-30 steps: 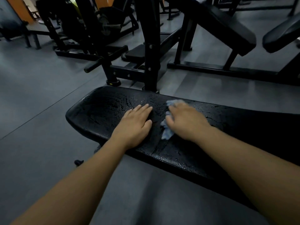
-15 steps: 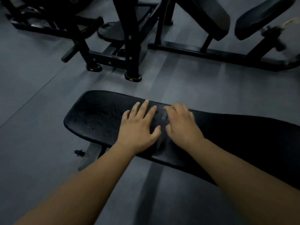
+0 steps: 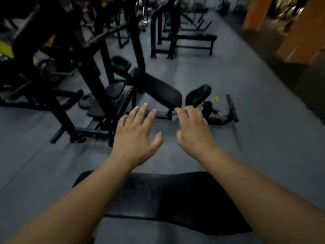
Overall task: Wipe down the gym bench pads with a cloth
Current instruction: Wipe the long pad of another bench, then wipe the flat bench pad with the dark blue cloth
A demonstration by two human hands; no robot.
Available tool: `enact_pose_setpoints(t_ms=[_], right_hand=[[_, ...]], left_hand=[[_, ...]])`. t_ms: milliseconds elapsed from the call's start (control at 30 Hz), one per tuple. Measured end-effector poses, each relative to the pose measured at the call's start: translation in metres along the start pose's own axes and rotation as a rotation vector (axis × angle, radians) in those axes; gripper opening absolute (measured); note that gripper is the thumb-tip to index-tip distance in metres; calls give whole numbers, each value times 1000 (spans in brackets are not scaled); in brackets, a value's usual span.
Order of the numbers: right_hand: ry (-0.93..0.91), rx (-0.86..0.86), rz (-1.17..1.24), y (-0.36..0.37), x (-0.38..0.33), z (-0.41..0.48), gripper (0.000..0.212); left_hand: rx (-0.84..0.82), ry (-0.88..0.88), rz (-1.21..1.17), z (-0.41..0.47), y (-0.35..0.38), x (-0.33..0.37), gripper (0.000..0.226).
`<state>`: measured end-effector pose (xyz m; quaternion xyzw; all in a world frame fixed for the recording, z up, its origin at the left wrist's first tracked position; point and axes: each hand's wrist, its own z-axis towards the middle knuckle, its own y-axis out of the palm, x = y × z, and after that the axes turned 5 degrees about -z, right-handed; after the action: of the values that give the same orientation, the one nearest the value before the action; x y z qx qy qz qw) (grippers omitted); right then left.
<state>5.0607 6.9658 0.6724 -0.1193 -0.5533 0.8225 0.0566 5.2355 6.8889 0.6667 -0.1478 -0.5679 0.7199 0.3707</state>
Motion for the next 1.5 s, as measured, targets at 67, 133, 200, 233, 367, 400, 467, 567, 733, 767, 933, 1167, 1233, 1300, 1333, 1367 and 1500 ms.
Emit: enact_pose_setpoints(t_ms=[67, 133, 200, 233, 367, 400, 467, 567, 733, 767, 933, 1167, 1233, 1300, 1333, 1367, 1500], right_hand=[[17, 89, -33, -47, 6, 6, 56], [49, 150, -83, -86, 13, 1, 56], [100, 193, -134, -119, 23, -10, 55], [125, 211, -160, -134, 28, -16, 55], [195, 295, -296, -190, 49, -40, 60], [214, 319, -316, -204, 54, -47, 61], [250, 354, -350, -230, 66, -62, 62], [305, 397, -418, -264, 95, -89, 62], [433, 428, -473, -300, 173, -146, 61], [460, 421, -484, -304, 192, -160, 62], [560, 370, -507, -322, 309, -240, 63], [685, 298, -485, -353, 467, -334, 62], [705, 303, -466, -358, 504, -342, 61], [714, 313, -446, -358, 539, -342, 60], [716, 321, -433, -356, 555, -339, 60], [714, 330, -421, -353, 573, -335, 61], [685, 318, -429, -335, 637, -315, 61]], left_hand=[[59, 47, 25, 20, -35, 17, 80], [117, 101, 17, 32, -63, 34, 80], [142, 167, -6, 43, -86, 56, 80], [148, 203, -18, 47, -96, 68, 80], [186, 349, -69, 59, -125, 125, 80], [197, 386, -83, 61, -130, 140, 79], [194, 449, -117, 65, -137, 172, 81], [181, 522, -161, 68, -139, 224, 83], [179, 632, -170, 69, -121, 320, 80], [173, 644, -174, 71, -114, 342, 80], [126, 694, -196, 77, -63, 468, 79], [31, 747, -216, 71, -2, 647, 79], [8, 761, -209, 75, 11, 679, 78], [9, 761, -208, 88, 23, 705, 80], [12, 754, -214, 97, 30, 715, 80], [12, 746, -218, 109, 38, 726, 81], [10, 731, -232, 158, 80, 761, 80]])
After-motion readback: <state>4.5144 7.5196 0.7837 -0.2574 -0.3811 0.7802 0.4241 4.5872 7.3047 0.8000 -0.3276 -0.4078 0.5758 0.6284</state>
